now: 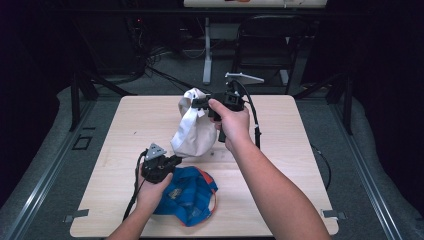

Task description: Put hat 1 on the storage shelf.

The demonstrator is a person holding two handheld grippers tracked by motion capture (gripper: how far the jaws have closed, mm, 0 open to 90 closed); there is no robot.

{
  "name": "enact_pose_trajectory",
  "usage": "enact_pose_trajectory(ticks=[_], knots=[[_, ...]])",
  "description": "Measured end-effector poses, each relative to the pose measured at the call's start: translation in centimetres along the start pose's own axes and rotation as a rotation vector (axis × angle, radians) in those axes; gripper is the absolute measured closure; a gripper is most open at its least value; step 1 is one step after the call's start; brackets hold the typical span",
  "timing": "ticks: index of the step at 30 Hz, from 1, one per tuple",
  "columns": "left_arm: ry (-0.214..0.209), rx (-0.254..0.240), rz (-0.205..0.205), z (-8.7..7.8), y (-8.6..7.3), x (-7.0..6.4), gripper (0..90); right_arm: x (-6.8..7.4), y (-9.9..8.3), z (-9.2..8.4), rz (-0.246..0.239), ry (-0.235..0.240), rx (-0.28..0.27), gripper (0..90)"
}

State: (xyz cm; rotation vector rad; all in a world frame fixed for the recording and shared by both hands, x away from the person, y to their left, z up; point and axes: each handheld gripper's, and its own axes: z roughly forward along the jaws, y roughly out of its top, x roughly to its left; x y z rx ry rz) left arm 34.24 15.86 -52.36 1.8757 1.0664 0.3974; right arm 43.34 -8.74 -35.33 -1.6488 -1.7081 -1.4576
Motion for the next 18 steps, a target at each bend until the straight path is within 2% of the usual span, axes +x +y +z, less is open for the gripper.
enact_pose_trajectory(ticks=[16, 18], knots=[[-0.013, 0.026, -0.007, 0.2, -0.5, 0.6, 84.3, -1.5, -0.4, 0.5, 0.009, -0.023, 0.007, 81.6], [-0.015, 0.041, 0.0, 0.3, -0.5, 0.6, 84.6, -1.6, -0.5, 0.7, 0.005, -0.027, 0.013, 81.6]])
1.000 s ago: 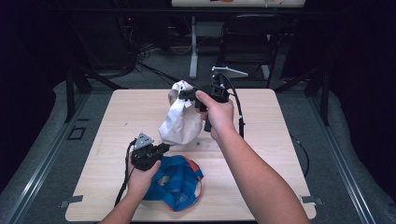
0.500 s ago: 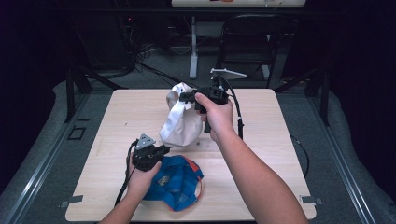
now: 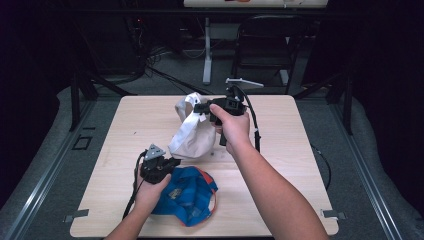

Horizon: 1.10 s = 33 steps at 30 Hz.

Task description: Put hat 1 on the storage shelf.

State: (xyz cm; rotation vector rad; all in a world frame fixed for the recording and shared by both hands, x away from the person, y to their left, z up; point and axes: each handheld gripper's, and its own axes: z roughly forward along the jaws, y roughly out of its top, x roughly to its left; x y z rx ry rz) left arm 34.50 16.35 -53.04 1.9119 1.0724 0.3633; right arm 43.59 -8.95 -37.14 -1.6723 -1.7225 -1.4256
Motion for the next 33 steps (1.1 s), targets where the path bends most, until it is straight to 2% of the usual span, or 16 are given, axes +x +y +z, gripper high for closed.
enact_pose_trajectory(ticks=[5, 6, 8, 12, 14, 15, 17, 19, 28, 33], knots=[[-0.008, 0.006, -0.006, 0.1, -0.1, 0.2, 84.9, -0.3, -0.1, 0.2, 0.002, -0.006, 0.007, 81.5], [-0.02, 0.006, -0.024, 0.0, -0.2, 0.4, 84.9, -0.4, -0.2, 0.2, 0.002, -0.009, 0.011, 81.6], [-0.029, 0.012, -0.024, 0.0, -0.2, 0.5, 85.1, -0.5, -0.2, 0.3, 0.004, -0.014, 0.014, 81.5], [-0.007, 0.043, 0.036, 0.3, -0.1, 0.0, 85.9, -0.5, -0.3, 0.4, 0.002, -0.016, 0.017, 81.5], [-0.009, 0.073, 0.034, 0.6, -0.1, 0.1, 85.9, -0.6, -0.3, 0.5, -0.003, -0.032, 0.018, 81.5], [0.005, 0.07, 0.033, 0.7, -0.2, 0.1, 85.9, -0.7, -0.3, 0.5, -0.006, -0.041, 0.019, 81.5], [0.008, 0.069, 0.03, 0.7, -0.2, 0.0, 85.8, -0.9, -0.4, 0.5, -0.003, -0.041, 0.02, 81.5], [-0.003, 0.081, 0.032, 0.7, -0.2, 0.1, 85.7, -1.1, -0.4, 0.4, 0.001, -0.042, 0.015, 81.4], [0.003, 0.071, 0.014, 0.6, -0.2, 0.0, 84.3, -1.5, -0.4, 0.0, -0.001, -0.054, 0.011, 80.9], [-0.003, 0.052, 0.009, 0.2, -0.2, -0.2, 78.7, -1.7, -0.2, -0.5, -0.006, -0.06, -0.006, 78.9]])
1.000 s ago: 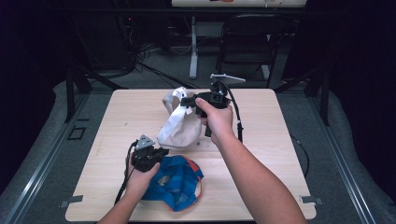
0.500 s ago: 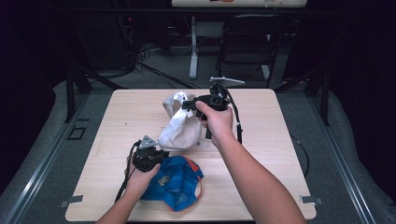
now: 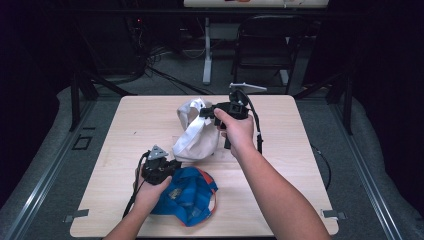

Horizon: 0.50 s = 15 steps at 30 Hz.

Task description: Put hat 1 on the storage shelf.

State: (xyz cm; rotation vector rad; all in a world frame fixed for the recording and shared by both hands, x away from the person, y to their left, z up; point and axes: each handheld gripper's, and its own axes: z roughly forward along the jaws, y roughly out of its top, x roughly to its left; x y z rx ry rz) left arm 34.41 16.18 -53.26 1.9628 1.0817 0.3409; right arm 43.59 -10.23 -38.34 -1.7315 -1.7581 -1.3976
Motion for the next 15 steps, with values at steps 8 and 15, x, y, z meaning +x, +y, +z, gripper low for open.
enact_pose_trajectory(ticks=[8, 15], knots=[[-0.035, -0.031, -0.02, -1.4, -0.6, 0.1, 69.7, -0.2, 0.0, -1.9, -0.04, -0.011, -0.014, 72.8], [-0.031, -0.029, -0.031, -2.9, -1.6, 0.7, 65.5, -0.3, 0.2, -4.1, -0.068, -0.032, -0.036, 71.3]])
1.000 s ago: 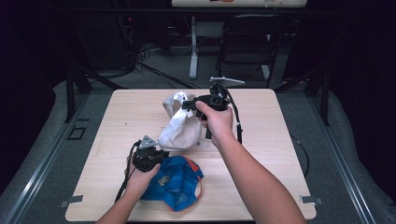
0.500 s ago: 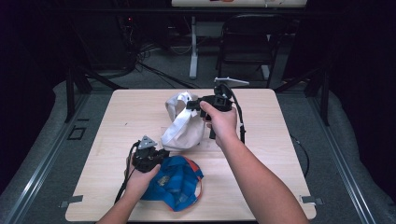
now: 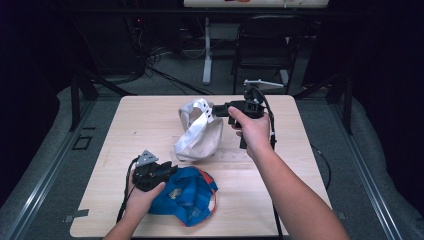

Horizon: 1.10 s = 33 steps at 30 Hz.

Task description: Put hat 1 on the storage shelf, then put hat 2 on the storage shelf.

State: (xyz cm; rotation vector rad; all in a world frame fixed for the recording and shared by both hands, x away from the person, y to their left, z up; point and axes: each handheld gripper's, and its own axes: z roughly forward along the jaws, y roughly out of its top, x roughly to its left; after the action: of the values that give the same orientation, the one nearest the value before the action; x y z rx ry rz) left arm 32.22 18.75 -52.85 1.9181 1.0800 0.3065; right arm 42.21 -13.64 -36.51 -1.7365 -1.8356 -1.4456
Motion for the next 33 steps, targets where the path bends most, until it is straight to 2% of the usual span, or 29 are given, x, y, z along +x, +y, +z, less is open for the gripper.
enact_pose_trajectory(ticks=[4, 9, 12, 17, 23, 25, 26, 33], knots=[[0.01, -0.004, -0.011, -1.1, -0.6, 0.6, 64.5, -0.5, -0.4, -1.2, -0.032, -0.026, 0.006, 70.5], [0.033, -0.007, -0.028, -2.5, -1.5, 1.9, 62.3, -1.7, -1.0, -2.2, -0.026, -0.03, 0.001, 69.9], [0.043, -0.016, -0.062, -3.1, -2.1, 2.8, 61.4, -2.5, -1.3, -2.5, -0.019, -0.036, 0.003, 69.1], [0.068, -0.021, -0.096, -3.5, -2.8, 3.9, 59.4, -3.3, -2.1, -2.4, -0.03, -0.055, 0.001, 67.3], [0.085, -0.009, -0.092, -3.9, -3.1, 4.4, 58.0, -3.9, -3.5, -2.0, -0.05, -0.063, 0.019, 66.6], [0.099, -0.034, -0.099, -4.0, -3.3, 4.6, 56.2, -4.1, -4.4, -1.9, -0.06, -0.056, 0.021, 65.8], [0.1, -0.022, -0.099, -4.1, -3.3, 4.8, 55.2, -4.1, -4.7, -1.9, -0.064, -0.057, 0.017, 65.7], [0.115, -0.024, -0.109, -4.2, -3.7, 5.3, 53.9, -4.8, -6.6, -1.4, -0.096, -0.065, 0.043, 64.9]])
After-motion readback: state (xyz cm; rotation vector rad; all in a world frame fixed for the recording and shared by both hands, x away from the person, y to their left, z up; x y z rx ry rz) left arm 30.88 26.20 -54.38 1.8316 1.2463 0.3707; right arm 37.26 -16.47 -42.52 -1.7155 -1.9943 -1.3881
